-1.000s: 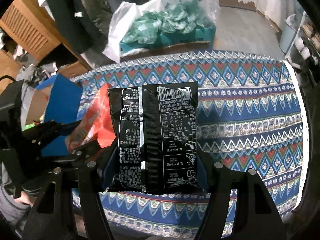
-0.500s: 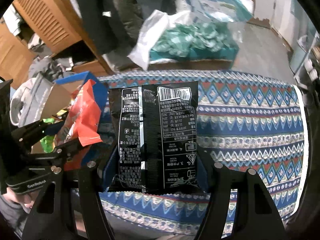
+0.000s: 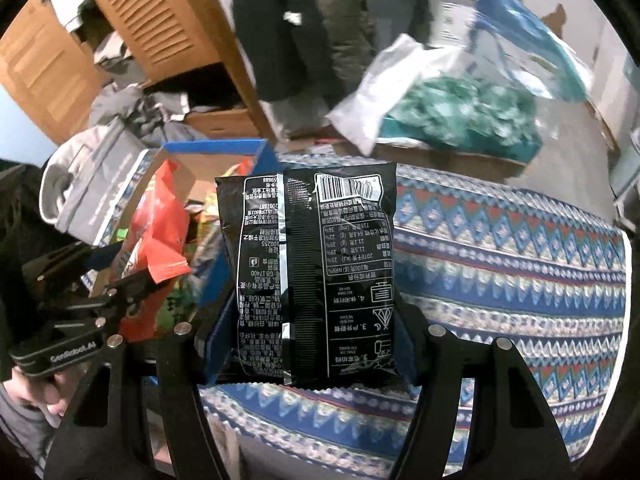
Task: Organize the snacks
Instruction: 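Lift both held bags and carry them over the cardboard box, then open both grippers to drop the bags into the box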
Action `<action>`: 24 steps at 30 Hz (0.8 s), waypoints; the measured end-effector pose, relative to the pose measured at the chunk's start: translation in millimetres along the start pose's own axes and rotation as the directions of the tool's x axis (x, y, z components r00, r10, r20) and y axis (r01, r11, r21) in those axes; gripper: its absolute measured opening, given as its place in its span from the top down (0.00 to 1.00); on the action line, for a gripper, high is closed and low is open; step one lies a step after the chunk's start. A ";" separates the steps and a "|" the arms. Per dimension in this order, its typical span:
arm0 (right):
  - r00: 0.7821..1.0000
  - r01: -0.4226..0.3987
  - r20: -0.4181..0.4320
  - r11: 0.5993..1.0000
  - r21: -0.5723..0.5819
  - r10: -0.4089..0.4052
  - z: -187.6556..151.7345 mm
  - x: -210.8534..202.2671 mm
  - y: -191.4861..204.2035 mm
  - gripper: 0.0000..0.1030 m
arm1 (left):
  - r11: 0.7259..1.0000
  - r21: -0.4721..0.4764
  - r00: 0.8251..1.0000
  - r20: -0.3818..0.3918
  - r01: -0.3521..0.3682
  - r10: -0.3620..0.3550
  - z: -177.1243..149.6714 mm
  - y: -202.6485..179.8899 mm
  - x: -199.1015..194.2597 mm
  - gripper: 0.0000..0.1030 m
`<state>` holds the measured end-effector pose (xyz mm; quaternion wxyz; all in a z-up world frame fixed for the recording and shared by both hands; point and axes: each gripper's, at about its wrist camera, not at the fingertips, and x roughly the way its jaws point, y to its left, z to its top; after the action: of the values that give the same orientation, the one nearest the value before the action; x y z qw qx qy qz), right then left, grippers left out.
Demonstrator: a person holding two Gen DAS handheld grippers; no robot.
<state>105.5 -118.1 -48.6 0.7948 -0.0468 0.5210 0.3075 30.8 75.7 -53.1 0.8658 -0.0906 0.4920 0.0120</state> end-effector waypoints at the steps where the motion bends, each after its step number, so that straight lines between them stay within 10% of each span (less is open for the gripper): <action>1: 1.000 -0.004 -0.003 1.000 -0.014 0.004 3.2 4.1 8.5 0.36 | 1.000 -0.018 1.000 0.002 -0.003 0.003 -0.3 7.7 -0.6 0.48; 24: 0.991 -0.066 -0.122 0.990 -0.123 0.051 46.5 98.3 111.2 0.35 | 0.950 -0.281 0.991 -0.032 -0.135 0.131 3.6 122.5 28.3 0.45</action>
<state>109.2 33.2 -84.5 0.7486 -0.1000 0.5478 0.3600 35.0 194.9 -93.2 0.8381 -0.1800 0.4957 0.1398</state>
